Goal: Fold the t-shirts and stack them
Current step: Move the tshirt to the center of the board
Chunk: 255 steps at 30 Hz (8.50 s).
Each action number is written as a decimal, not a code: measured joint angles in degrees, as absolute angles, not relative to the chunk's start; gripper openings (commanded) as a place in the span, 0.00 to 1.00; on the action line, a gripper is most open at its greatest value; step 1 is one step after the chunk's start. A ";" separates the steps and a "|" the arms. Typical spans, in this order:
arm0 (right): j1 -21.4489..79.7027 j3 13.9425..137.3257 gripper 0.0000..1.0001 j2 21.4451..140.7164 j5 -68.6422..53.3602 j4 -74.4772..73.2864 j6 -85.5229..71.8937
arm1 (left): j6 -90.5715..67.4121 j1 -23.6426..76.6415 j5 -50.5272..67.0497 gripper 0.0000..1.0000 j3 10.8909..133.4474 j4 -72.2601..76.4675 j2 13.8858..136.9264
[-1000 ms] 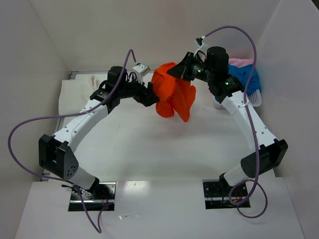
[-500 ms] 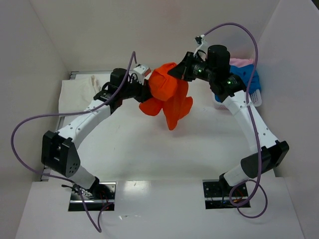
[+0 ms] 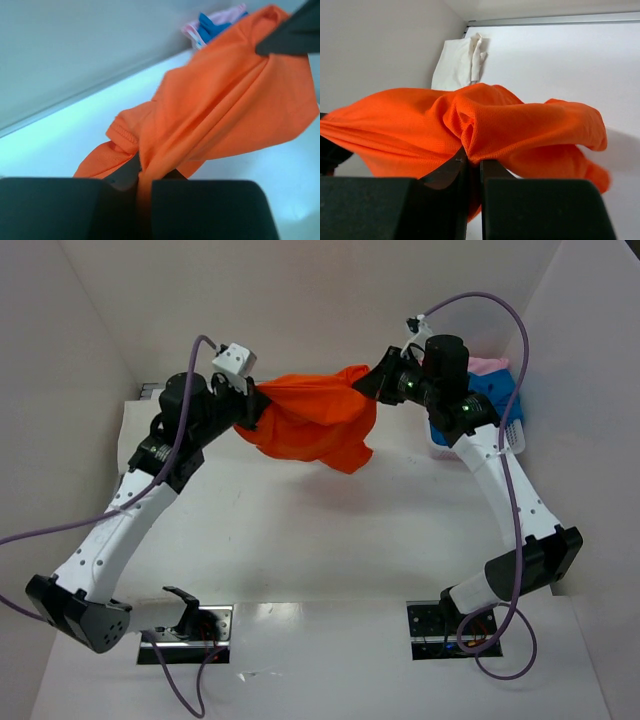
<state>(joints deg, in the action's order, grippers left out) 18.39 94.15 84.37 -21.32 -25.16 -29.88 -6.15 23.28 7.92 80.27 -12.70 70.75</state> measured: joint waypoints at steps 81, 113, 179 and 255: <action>40.25 69.33 0.58 103.85 -17.69 14.60 -39.06 | -10.95 21.39 3.85 0.00 92.86 -25.56 64.38; 40.25 71.13 0.22 107.85 -19.49 18.91 -41.00 | -12.43 21.40 1.05 0.00 94.18 -25.78 63.03; 40.20 54.38 0.00 75.92 -15.12 19.74 -51.67 | -21.30 21.41 -7.98 0.00 88.94 -24.12 58.28; 17.19 38.85 0.00 32.15 -8.45 -40.38 -52.53 | -6.26 10.68 14.54 0.07 87.09 -32.99 81.14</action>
<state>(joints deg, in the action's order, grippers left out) 17.19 38.85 32.15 -8.45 -40.38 -52.53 -6.26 10.68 14.54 87.09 -32.99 81.14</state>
